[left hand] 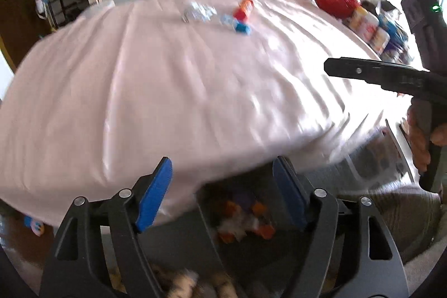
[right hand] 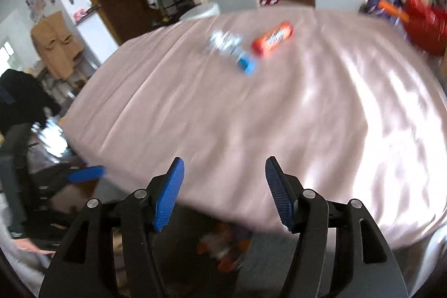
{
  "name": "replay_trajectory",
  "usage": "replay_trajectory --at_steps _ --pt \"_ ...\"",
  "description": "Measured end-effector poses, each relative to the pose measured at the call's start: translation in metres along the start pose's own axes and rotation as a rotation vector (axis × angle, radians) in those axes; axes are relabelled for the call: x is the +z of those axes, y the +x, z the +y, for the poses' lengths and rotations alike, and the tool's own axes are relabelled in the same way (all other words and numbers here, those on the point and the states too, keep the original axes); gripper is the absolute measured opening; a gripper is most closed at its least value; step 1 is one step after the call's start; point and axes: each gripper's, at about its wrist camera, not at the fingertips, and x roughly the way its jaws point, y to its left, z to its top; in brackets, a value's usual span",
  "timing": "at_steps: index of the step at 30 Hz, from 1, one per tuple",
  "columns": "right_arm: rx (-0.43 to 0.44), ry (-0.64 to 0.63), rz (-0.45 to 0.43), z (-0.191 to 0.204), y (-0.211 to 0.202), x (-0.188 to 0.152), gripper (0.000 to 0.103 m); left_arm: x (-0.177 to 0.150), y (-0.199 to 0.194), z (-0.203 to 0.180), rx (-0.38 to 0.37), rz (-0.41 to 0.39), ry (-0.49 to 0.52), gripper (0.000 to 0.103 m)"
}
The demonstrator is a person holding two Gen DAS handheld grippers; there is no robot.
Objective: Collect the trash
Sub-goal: 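Grasp the foil wrapper with the left tool while the right tool grasps the blue-capped tube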
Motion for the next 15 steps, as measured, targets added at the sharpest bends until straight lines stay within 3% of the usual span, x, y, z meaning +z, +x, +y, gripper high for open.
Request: replay_trajectory --at_steps 7,15 --pt "0.005 0.015 0.067 -0.016 0.061 0.056 0.061 0.055 0.027 0.033 0.03 -0.024 -0.04 0.081" --pt "-0.016 0.005 0.077 -0.015 0.112 0.097 0.053 0.098 0.061 0.079 0.072 0.004 -0.136 0.082"
